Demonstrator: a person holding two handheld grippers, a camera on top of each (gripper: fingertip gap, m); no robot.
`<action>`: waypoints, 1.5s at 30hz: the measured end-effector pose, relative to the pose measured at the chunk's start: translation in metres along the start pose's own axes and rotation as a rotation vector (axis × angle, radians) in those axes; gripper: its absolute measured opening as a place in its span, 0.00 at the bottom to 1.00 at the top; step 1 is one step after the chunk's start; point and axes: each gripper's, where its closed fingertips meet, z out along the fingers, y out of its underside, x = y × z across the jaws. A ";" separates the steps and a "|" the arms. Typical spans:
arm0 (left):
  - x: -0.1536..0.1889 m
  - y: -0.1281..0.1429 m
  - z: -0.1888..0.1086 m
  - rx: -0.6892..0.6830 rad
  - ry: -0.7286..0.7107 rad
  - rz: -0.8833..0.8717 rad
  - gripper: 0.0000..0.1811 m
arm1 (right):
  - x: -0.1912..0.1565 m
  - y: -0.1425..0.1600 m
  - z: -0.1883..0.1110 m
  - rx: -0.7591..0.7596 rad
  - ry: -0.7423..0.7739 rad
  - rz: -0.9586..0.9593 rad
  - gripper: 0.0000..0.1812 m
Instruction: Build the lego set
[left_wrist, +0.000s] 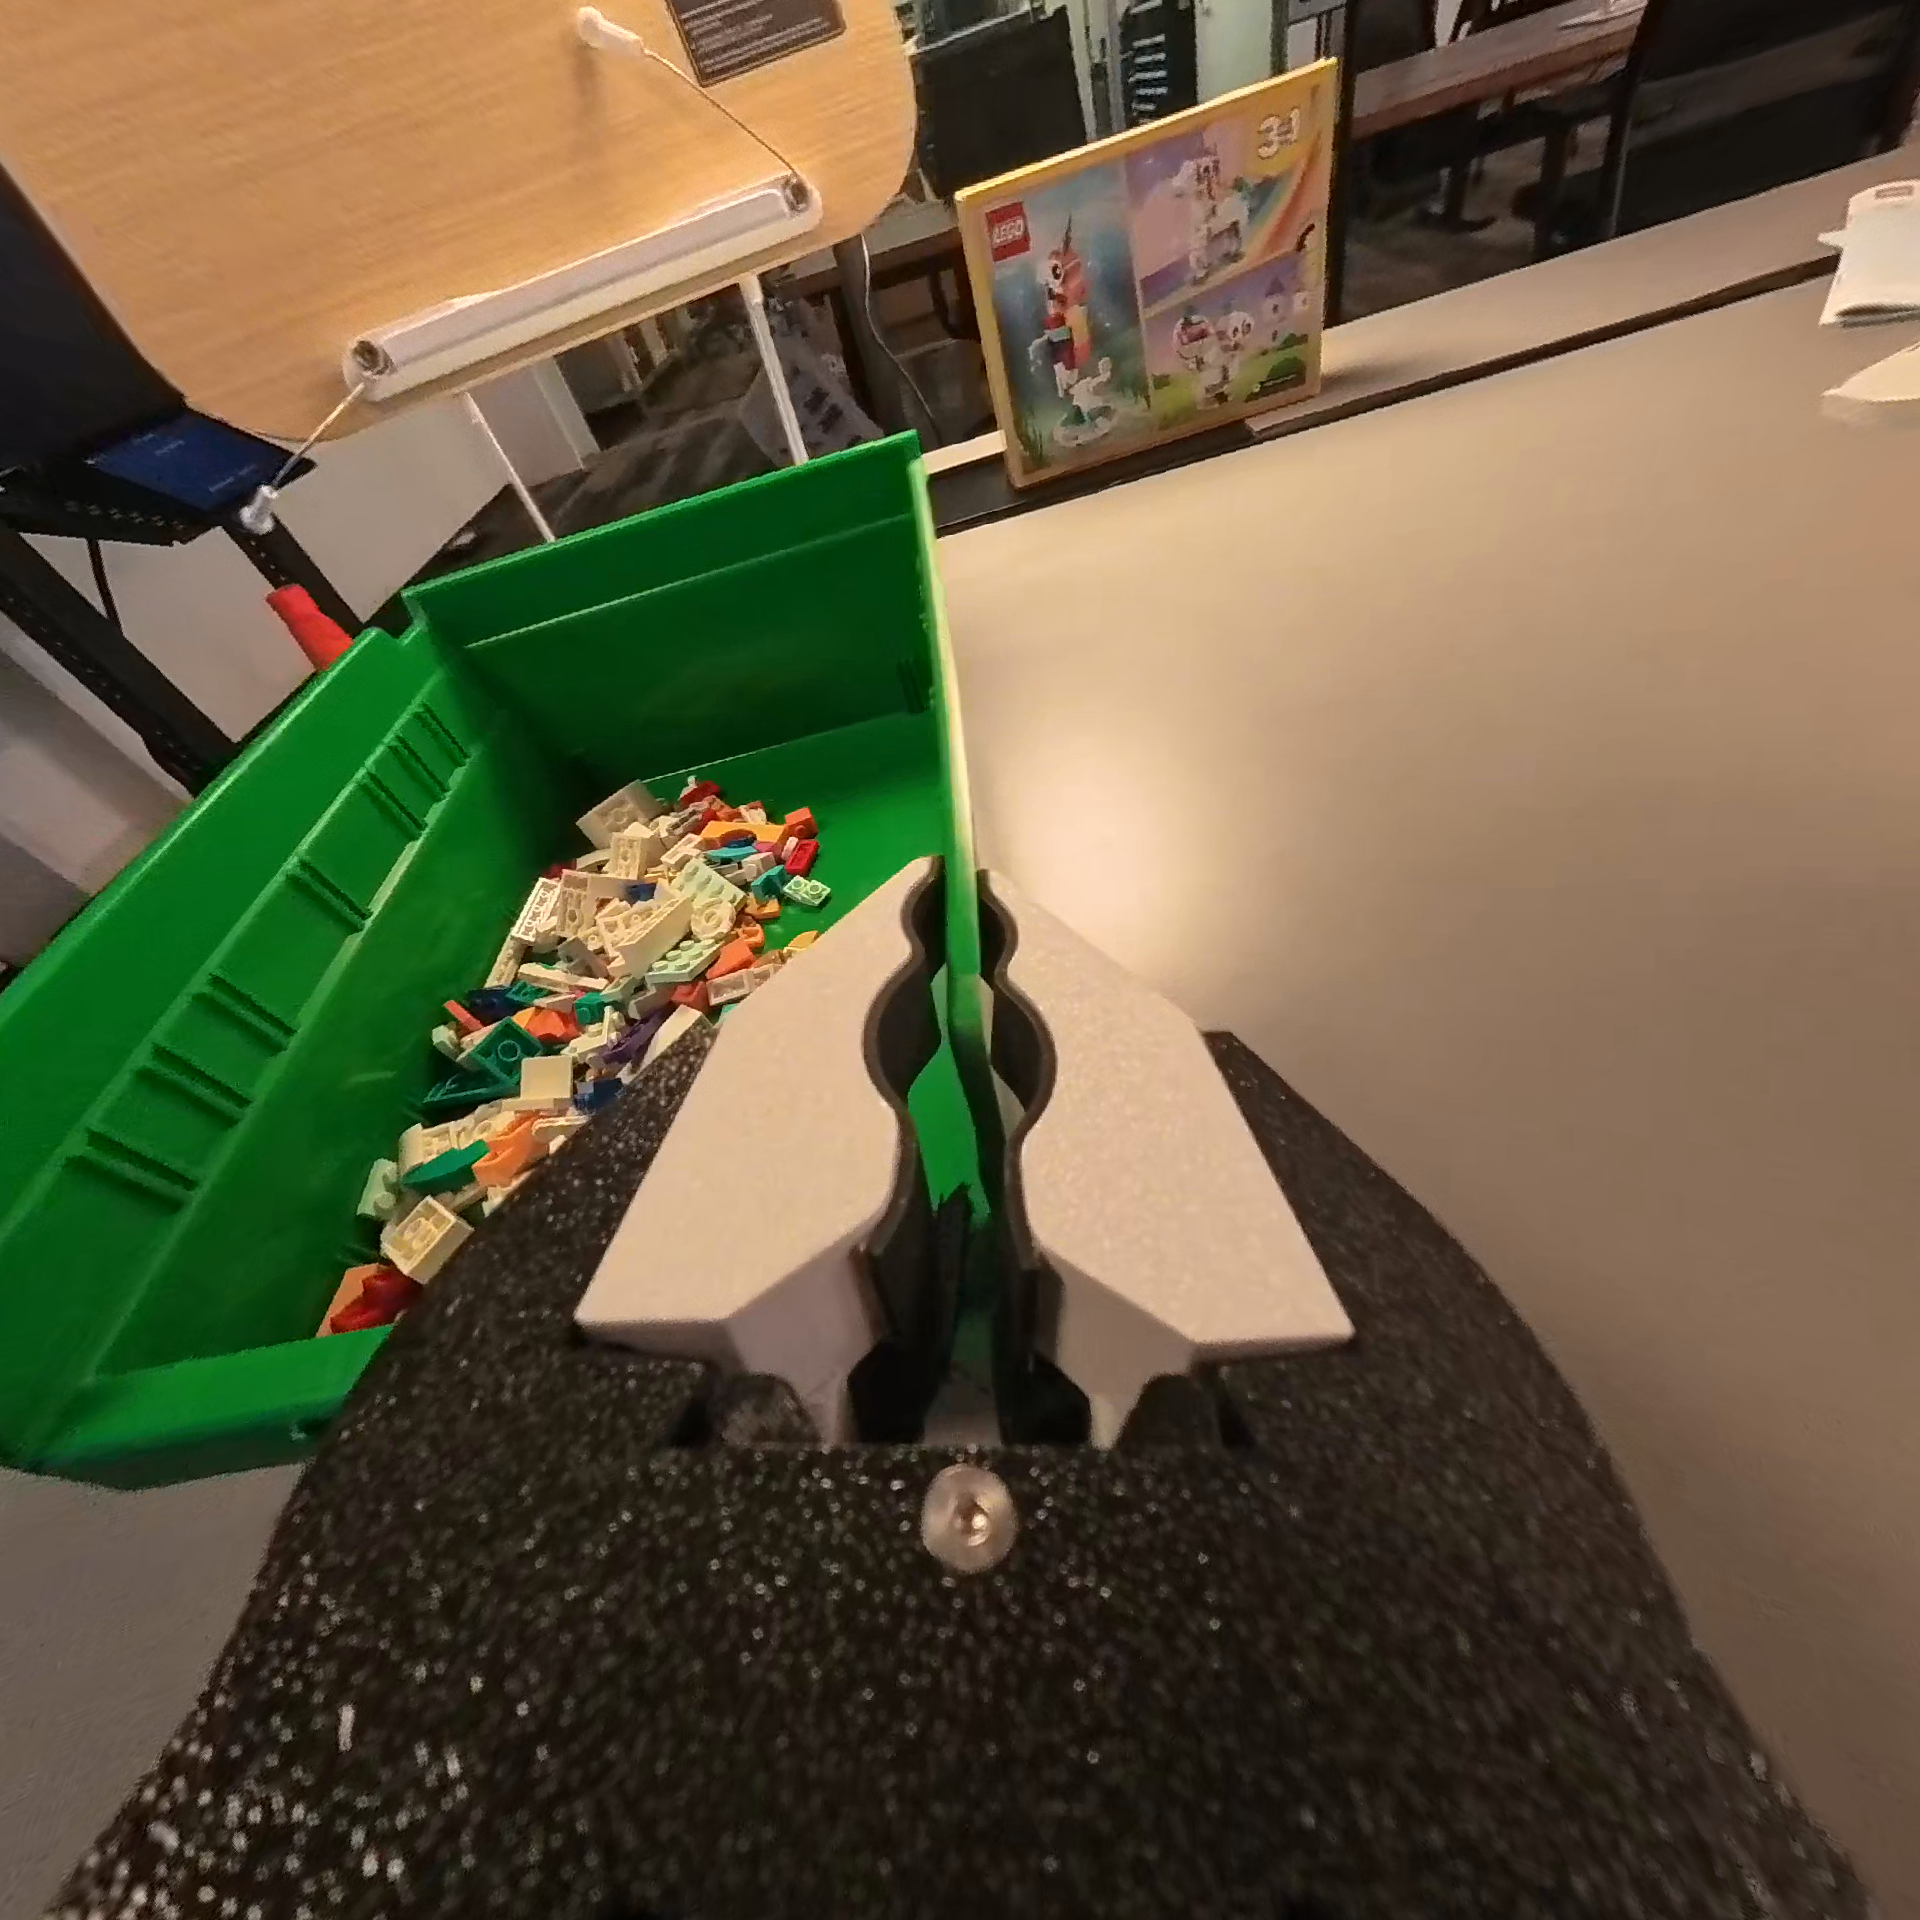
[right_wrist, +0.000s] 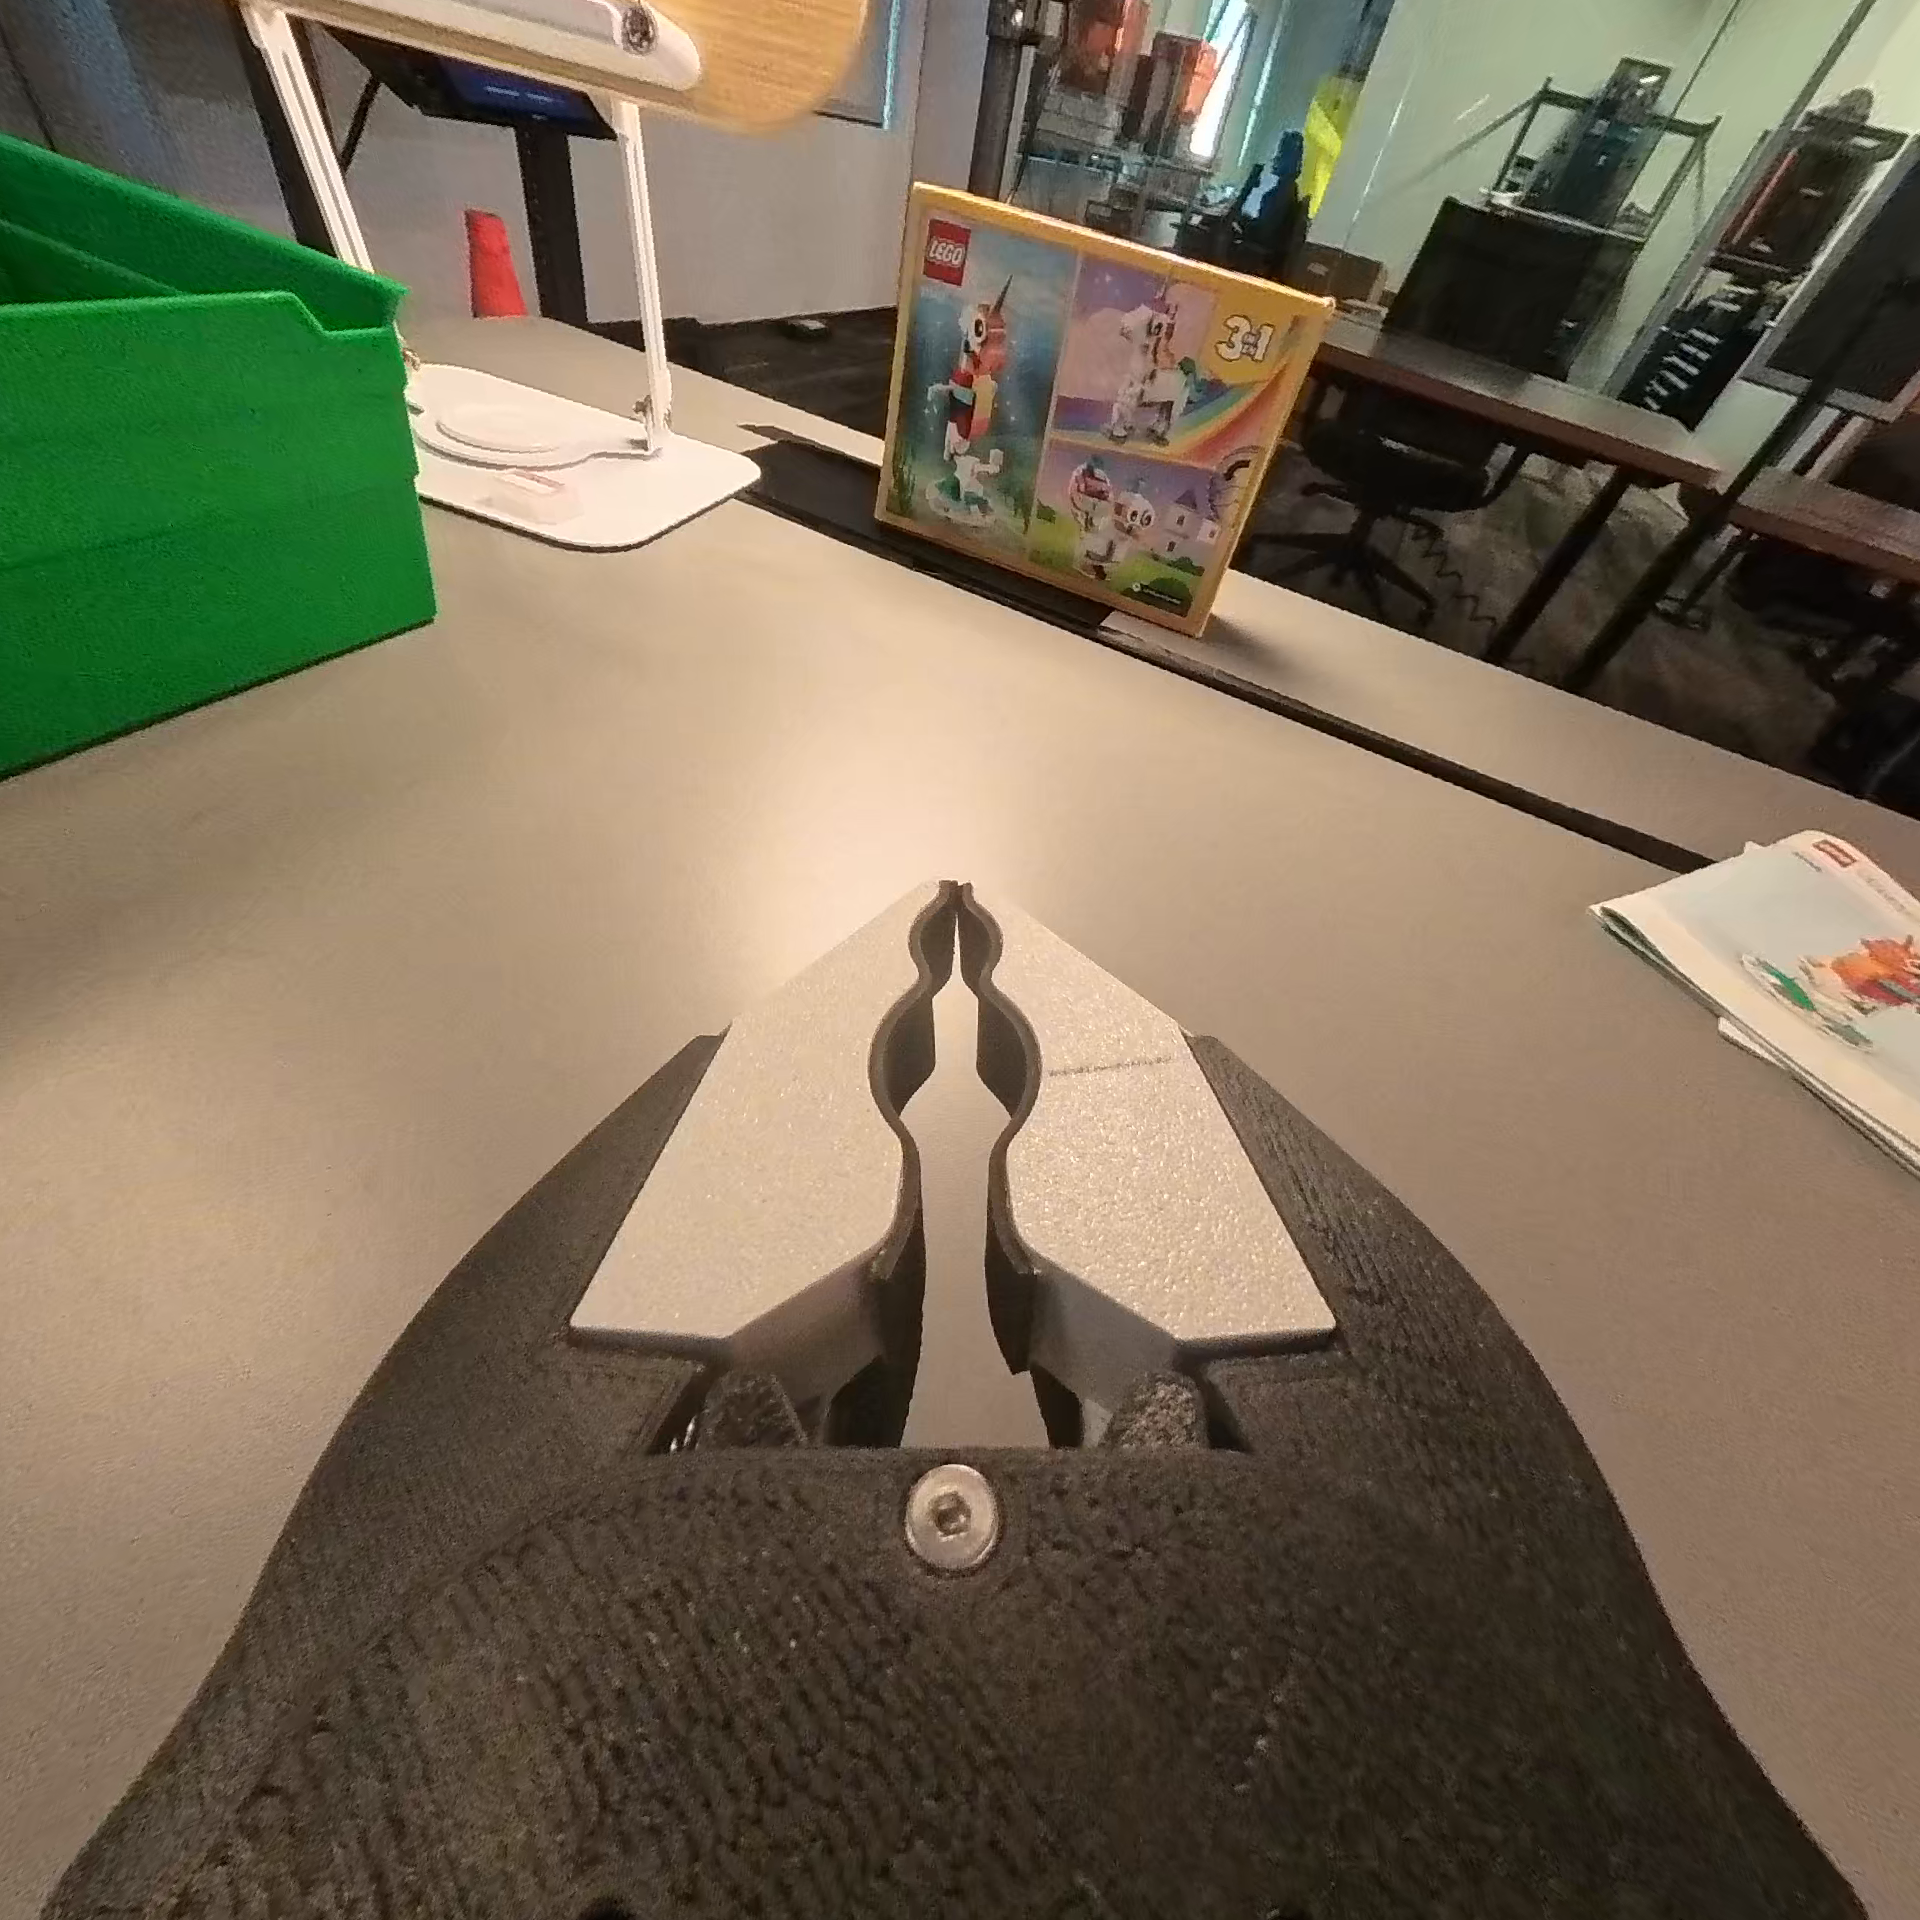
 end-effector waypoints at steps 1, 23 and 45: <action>0.000 0.000 0.000 0.000 0.016 -0.012 0.00 | 0.000 0.000 0.000 -0.001 0.000 0.002 0.00; 0.035 -0.076 -0.033 0.255 -0.053 0.134 0.19 | 0.049 -0.013 -0.011 0.093 0.098 0.012 0.03; 0.397 -0.154 0.277 -0.370 0.876 0.060 0.35 | 0.324 0.028 -0.052 0.227 0.574 -0.171 0.04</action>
